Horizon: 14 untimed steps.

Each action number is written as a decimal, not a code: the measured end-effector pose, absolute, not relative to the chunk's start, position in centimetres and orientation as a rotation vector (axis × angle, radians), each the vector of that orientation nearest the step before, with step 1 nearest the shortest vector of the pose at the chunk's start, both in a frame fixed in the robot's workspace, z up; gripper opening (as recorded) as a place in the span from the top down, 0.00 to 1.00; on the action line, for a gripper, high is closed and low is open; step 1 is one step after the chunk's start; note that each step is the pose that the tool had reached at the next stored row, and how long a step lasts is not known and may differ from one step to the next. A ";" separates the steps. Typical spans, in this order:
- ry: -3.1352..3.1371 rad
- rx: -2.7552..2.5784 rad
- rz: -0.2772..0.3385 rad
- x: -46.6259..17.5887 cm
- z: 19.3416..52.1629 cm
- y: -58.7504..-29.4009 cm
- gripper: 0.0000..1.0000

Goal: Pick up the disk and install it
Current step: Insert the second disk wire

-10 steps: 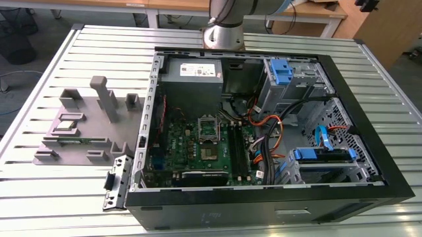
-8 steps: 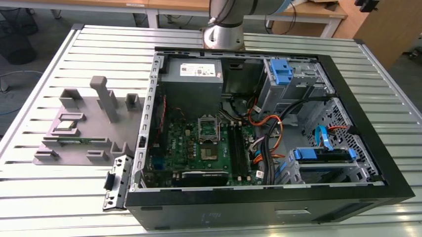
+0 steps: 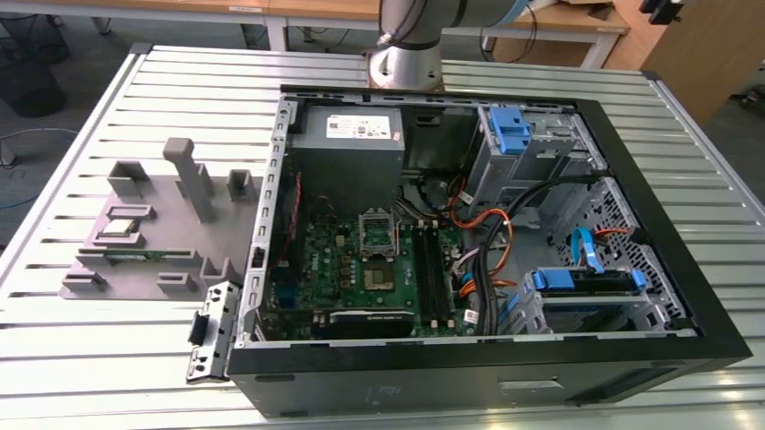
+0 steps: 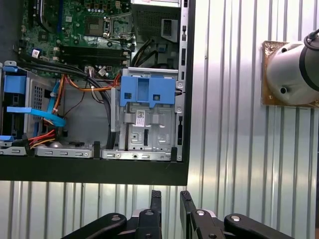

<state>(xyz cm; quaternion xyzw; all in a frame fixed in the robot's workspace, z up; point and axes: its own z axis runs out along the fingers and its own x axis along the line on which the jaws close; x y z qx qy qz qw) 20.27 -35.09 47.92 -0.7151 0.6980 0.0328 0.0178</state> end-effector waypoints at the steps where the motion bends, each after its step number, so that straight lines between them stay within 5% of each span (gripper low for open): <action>1: 2.169 -2.221 0.102 20.3 47.9 -35.1 0.71; 14: 2.168 -2.221 0.102 20.1 47.7 -35.1 0.71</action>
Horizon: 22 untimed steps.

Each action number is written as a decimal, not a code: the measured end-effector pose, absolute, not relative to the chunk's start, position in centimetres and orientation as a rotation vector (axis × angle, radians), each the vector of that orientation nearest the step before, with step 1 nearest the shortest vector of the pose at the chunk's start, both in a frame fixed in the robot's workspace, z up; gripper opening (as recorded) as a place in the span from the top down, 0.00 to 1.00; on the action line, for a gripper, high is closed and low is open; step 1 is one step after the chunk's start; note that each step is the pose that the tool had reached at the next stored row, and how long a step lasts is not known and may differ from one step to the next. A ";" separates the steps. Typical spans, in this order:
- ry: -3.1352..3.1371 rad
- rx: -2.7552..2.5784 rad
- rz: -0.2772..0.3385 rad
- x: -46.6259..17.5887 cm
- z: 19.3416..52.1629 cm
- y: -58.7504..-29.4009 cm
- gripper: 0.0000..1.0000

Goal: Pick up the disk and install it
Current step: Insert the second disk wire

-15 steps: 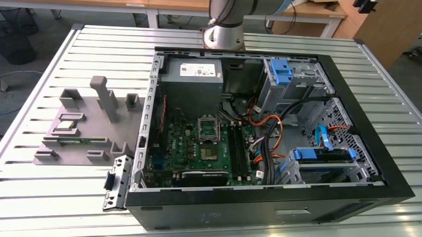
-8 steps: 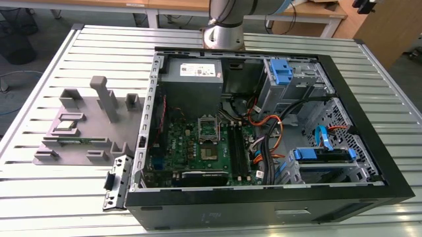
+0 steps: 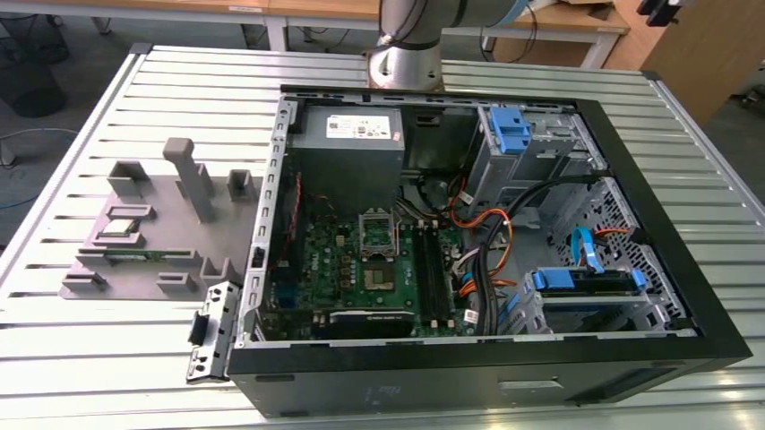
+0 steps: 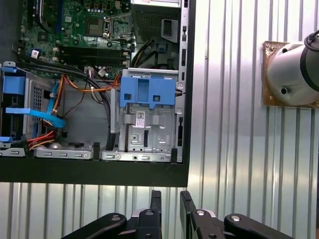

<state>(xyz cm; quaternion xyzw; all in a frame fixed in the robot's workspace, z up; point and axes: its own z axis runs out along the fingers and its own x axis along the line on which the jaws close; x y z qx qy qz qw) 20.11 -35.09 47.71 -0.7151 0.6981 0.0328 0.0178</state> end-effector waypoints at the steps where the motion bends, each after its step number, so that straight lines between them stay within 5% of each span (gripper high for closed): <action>1: 2.169 -2.221 0.102 20.1 47.7 -35.1 0.71; 22: 2.169 -2.221 0.102 19.8 47.3 -35.1 0.71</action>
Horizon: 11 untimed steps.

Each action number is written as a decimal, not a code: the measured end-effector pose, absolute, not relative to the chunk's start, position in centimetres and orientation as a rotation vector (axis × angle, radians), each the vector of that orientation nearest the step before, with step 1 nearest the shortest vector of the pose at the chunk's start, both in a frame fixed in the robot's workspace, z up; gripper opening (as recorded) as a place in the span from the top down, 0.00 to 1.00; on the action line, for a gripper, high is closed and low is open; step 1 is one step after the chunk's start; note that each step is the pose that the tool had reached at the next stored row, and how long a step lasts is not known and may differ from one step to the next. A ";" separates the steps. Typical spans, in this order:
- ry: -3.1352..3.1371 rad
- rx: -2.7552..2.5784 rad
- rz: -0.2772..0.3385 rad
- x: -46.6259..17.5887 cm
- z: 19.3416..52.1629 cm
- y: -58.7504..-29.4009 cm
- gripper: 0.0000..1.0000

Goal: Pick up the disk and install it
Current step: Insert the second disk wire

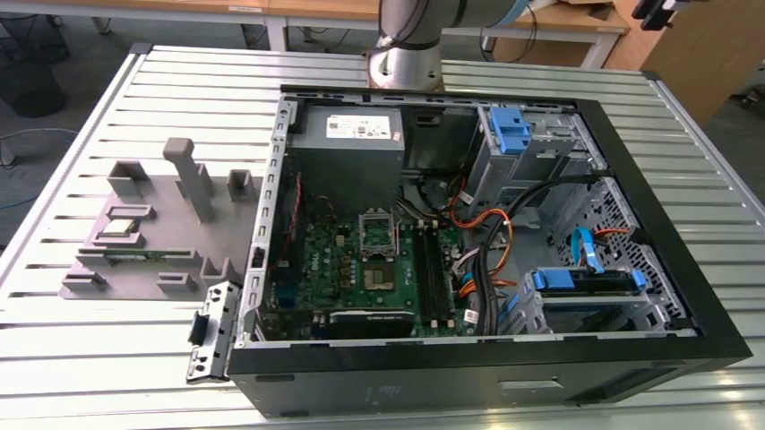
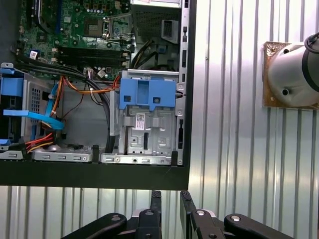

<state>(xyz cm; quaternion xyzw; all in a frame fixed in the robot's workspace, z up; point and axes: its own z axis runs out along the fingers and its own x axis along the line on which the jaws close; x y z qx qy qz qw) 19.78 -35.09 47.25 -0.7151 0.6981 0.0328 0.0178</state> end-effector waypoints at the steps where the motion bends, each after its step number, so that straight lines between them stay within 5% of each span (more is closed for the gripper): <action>1: 2.168 -2.221 0.102 19.8 47.2 -35.1 0.71; 11: 2.168 -2.221 0.102 19.5 46.9 -35.1 0.71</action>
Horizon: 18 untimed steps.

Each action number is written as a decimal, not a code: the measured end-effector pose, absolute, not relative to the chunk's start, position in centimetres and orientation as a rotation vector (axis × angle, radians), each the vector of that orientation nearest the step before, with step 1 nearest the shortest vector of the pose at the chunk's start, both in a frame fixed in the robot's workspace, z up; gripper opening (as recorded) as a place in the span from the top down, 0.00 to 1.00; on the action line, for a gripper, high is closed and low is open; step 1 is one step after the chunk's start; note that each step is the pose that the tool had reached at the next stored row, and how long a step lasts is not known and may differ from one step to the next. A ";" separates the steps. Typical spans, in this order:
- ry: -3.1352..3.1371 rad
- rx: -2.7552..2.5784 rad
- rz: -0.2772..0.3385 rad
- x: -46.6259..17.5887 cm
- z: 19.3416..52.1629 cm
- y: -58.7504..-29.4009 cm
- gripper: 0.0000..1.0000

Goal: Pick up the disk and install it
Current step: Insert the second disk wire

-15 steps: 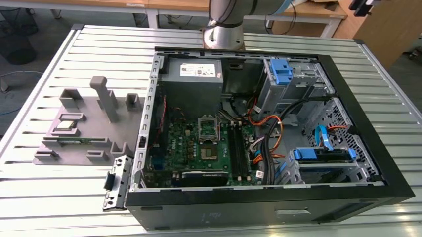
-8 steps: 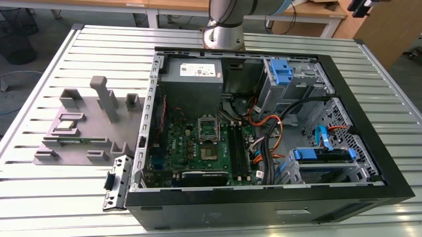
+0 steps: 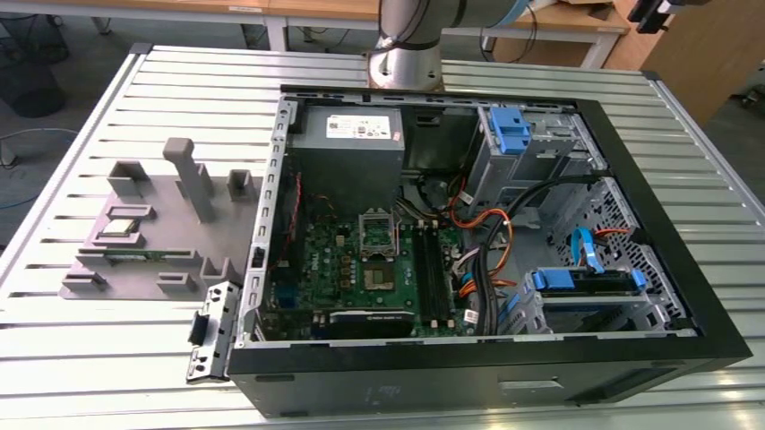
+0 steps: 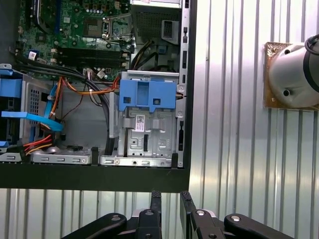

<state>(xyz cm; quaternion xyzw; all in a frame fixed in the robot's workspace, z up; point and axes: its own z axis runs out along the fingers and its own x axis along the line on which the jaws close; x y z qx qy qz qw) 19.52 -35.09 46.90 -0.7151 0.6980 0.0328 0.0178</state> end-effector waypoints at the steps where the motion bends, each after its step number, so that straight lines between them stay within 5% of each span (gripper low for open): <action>1: 2.168 -2.221 0.102 19.5 46.9 -35.1 0.71; 18: 2.169 -2.221 0.102 19.2 46.4 -35.1 0.71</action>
